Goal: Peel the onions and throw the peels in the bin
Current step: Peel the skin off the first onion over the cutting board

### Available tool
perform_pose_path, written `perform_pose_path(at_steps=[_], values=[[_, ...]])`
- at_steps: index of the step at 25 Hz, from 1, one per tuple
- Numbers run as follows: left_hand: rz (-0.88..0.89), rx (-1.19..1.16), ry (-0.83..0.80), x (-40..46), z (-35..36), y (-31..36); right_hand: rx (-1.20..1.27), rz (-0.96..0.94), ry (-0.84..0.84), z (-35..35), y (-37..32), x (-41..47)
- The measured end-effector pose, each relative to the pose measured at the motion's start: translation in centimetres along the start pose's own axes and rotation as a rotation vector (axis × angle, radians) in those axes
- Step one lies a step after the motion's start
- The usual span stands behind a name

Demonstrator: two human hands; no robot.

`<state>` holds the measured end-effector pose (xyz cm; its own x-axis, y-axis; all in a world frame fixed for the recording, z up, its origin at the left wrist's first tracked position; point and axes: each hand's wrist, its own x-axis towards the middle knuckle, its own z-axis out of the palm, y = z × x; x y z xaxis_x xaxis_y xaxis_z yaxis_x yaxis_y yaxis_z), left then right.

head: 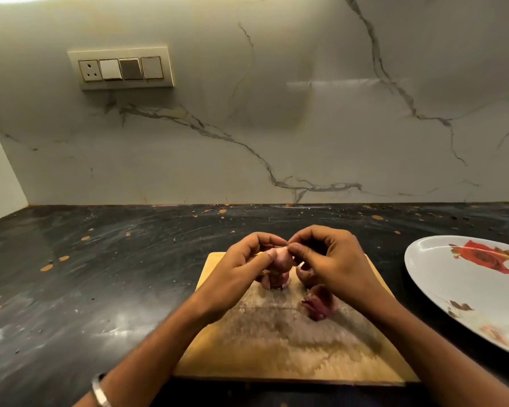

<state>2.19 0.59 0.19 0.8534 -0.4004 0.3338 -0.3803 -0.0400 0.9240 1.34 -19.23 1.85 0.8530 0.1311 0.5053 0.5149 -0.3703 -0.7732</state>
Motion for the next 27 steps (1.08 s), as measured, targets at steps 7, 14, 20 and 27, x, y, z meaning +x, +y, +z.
perform_pose_path(at_steps=[7, 14, 20, 27], values=[[-0.018, -0.058, -0.065, -0.5, 0.2, 0.4, 0.058, 0.05, 0.03, 0.3, 0.3, -0.4], [-0.045, -0.091, -0.09, -1.0, 0.4, 1.0, 0.079, 0.078, -0.039, 0.6, 0.1, -0.5], [-0.063, -0.094, -0.025, -0.9, 0.8, 0.6, -0.012, 0.029, -0.011, 1.4, -0.1, -1.2], [-0.091, -0.151, -0.129, -1.3, 0.2, 1.4, 0.111, 0.143, -0.116, 0.8, -0.6, -1.3]])
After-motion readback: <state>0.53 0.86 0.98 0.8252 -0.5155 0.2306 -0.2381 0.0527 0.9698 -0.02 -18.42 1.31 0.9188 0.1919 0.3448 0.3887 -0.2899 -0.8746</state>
